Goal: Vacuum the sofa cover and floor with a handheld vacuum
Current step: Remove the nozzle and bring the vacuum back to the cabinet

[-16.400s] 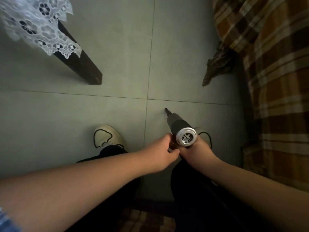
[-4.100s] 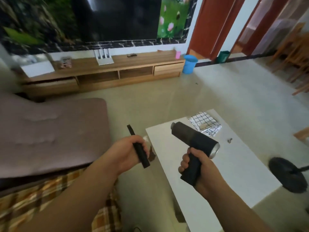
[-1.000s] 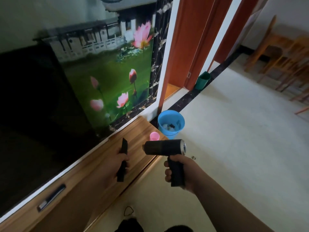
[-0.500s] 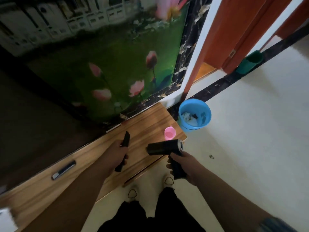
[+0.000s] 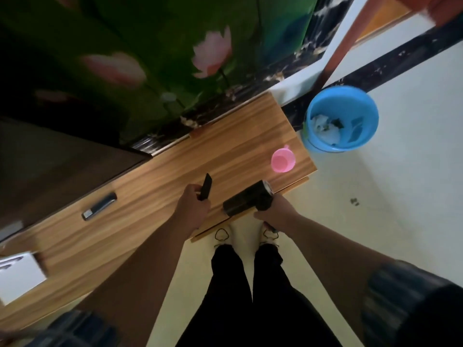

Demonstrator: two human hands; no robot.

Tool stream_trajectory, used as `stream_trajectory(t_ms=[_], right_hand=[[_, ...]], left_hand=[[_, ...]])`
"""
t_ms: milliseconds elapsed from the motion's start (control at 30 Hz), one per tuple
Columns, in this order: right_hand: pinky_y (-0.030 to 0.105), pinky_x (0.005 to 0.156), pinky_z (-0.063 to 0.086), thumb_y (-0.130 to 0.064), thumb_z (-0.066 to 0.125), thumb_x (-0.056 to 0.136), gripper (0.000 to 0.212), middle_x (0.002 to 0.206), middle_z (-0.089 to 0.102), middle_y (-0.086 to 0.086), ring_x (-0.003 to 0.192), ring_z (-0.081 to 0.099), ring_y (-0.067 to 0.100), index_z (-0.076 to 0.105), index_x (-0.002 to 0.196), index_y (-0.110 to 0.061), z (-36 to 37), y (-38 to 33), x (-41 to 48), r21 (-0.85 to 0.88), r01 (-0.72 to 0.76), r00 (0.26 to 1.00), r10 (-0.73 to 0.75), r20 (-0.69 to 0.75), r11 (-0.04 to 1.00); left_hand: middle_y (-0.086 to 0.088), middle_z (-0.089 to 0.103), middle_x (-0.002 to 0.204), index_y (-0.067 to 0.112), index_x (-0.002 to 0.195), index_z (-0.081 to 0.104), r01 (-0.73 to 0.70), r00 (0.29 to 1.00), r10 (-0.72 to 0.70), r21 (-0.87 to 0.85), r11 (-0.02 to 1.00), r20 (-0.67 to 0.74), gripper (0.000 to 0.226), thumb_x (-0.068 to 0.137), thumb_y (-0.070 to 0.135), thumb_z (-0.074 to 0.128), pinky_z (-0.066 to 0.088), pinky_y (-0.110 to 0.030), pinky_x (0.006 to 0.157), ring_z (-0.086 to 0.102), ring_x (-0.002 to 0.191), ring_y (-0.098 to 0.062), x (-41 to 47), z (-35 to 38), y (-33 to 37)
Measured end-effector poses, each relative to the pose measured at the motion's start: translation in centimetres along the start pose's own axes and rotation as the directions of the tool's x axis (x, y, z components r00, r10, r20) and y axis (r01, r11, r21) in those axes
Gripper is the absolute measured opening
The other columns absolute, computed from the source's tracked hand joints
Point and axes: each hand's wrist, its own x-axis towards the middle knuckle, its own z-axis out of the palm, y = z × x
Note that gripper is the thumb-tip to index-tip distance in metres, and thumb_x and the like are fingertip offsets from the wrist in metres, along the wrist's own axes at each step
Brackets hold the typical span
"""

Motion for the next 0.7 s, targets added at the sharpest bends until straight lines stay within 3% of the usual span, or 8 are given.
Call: stream_trajectory(t_ms=[100,233,367,433,533,700], right_hand=[[0.027,0.051,0.054,-0.014,0.072,0.084,0.021,0.079,0.067,0.002,0.06,0.065,0.015,0.057,0.095,-0.024,1.4,1.4,4.8,-0.02,0.059,0.994,-0.061,-0.096,0.998],[0.019,0.058,0.041,-0.022,0.07,0.088,0.027,0.084,0.058,-0.012,0.08,0.059,0.005,0.047,0.088,-0.036,3.3,4.4,11.0,-0.06,0.116,0.971,-0.126,-0.202,0.991],[0.016,0.061,0.042,-0.025,0.073,0.086,0.034,0.098,0.063,-0.011,0.082,0.057,0.001,0.058,0.116,-0.029,4.8,6.7,17.3,-0.128,0.185,0.946,-0.212,-0.246,0.974],[0.02,0.074,0.046,-0.027,0.075,0.085,0.047,0.111,0.059,-0.008,0.093,0.057,0.008,0.058,0.128,-0.023,5.3,7.1,19.7,-0.193,0.221,0.93,-0.266,-0.254,0.956],[0.031,0.084,0.051,-0.029,0.076,0.083,0.053,0.112,0.052,-0.007,0.101,0.055,0.015,0.056,0.131,-0.018,5.9,7.2,22.3,-0.254,0.234,0.913,-0.302,-0.275,0.938],[0.035,0.083,0.049,-0.034,0.077,0.082,0.049,0.11,0.053,-0.006,0.103,0.055,0.02,0.059,0.125,-0.019,7.1,7.2,24.9,-0.276,0.227,0.904,-0.308,-0.298,0.934]], left_hand=[[-0.009,0.062,0.117,0.019,0.126,0.046,-0.071,0.997,0.072,0.06,0.996,-0.003,0.038,0.092,0.011,0.061,0.052,-0.035,0.066,0.063,0.087,-0.025,5.0,2.4,-1.8],[-0.004,0.06,0.114,0.016,0.125,0.048,-0.141,0.99,0.143,0.106,0.984,-0.011,0.033,0.095,0.01,0.06,0.042,-0.025,0.055,0.057,0.078,-0.008,12.1,4.8,-4.2],[-0.003,0.058,0.114,0.019,0.123,0.049,-0.203,0.977,0.21,0.138,0.969,-0.038,0.031,0.095,0.011,0.059,0.041,-0.027,0.057,0.058,0.081,-0.014,18.1,6.3,-6.9],[-0.004,0.057,0.117,0.023,0.122,0.05,-0.221,0.971,0.232,0.144,0.965,-0.061,0.03,0.095,0.012,0.059,0.042,-0.027,0.058,0.06,0.084,-0.019,20.3,6.7,-8.0],[-0.005,0.056,0.118,0.027,0.118,0.052,-0.252,0.961,0.262,0.117,0.961,-0.085,0.031,0.093,0.012,0.061,0.044,-0.028,0.059,0.062,0.088,-0.023,22.7,7.0,-9.3],[-0.006,0.057,0.111,0.031,0.11,0.053,-0.325,0.94,0.331,0.078,0.943,-0.083,0.03,0.091,0.01,0.064,0.047,-0.027,0.063,0.061,0.089,-0.02,24.7,7.4,-9.8]])
